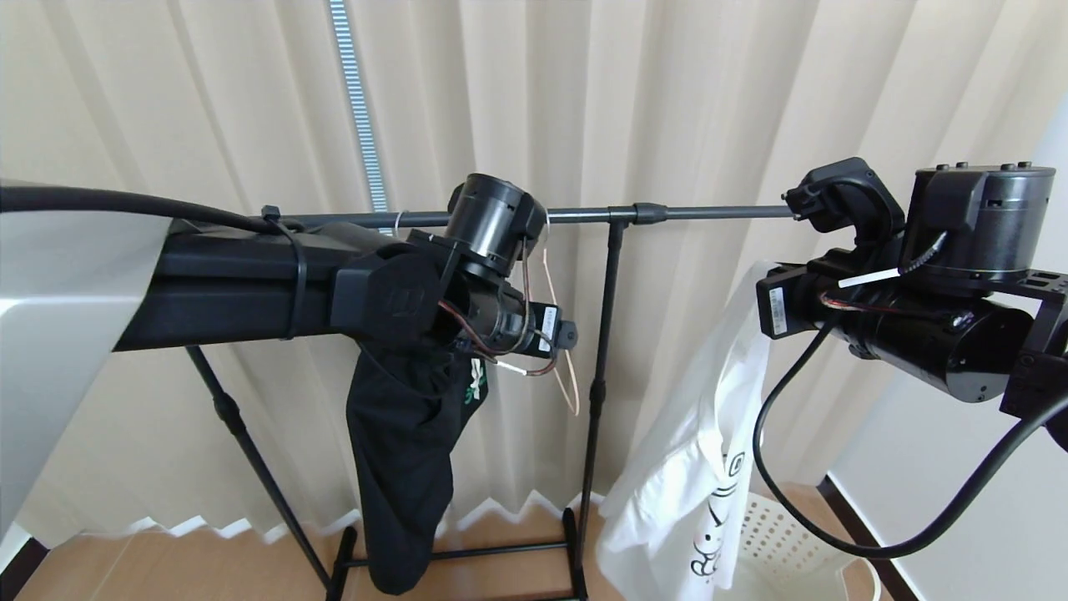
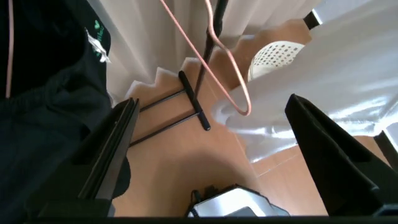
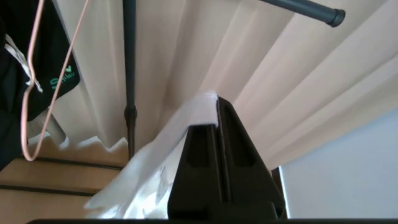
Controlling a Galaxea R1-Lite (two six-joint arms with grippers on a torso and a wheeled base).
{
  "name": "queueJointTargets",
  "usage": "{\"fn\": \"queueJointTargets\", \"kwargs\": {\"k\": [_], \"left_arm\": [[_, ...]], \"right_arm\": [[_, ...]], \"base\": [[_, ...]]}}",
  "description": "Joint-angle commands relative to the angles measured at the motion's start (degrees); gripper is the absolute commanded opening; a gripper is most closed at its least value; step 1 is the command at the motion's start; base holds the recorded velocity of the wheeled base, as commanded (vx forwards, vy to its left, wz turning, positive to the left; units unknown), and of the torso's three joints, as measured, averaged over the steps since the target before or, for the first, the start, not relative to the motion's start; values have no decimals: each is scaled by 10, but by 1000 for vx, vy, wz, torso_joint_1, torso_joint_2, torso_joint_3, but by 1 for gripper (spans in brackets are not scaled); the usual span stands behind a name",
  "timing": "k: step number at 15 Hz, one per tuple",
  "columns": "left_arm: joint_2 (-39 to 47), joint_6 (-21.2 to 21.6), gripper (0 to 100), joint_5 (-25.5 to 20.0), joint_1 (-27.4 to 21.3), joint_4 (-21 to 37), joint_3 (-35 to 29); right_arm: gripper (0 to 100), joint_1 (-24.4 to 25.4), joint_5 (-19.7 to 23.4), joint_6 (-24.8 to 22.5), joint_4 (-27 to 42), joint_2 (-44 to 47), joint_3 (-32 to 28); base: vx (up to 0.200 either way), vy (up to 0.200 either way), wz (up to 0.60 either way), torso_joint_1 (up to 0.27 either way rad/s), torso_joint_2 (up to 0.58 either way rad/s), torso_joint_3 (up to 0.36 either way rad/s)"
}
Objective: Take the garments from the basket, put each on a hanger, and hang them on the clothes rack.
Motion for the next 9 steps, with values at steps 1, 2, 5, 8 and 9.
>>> {"fn": "queueJointTargets", "kwargs": {"k": [1, 2, 5, 8, 9], "left_arm": [[60, 1, 100, 23, -1, -8, -42], [88, 1, 100, 43, -2, -7, -68], [161, -5, 100, 83, -1, -6, -158], [197, -14, 100, 83, 2, -10, -188], [201, -14, 100, 82, 1, -13, -188]], "right_arm": [[0, 0, 0, 0, 0, 0, 0], [0, 0, 0, 0, 0, 0, 1], [0, 0, 0, 1, 0, 1, 2], [0, 0, 1, 1, 0, 2, 2], [0, 0, 0, 1, 0, 2, 2]], "base": [[0, 0, 0, 0, 0, 0], [0, 0, 0, 0, 0, 0], [0, 0, 0, 0, 0, 0], [0, 0, 0, 0, 0, 0], [0, 0, 0, 0, 0, 0]]}}
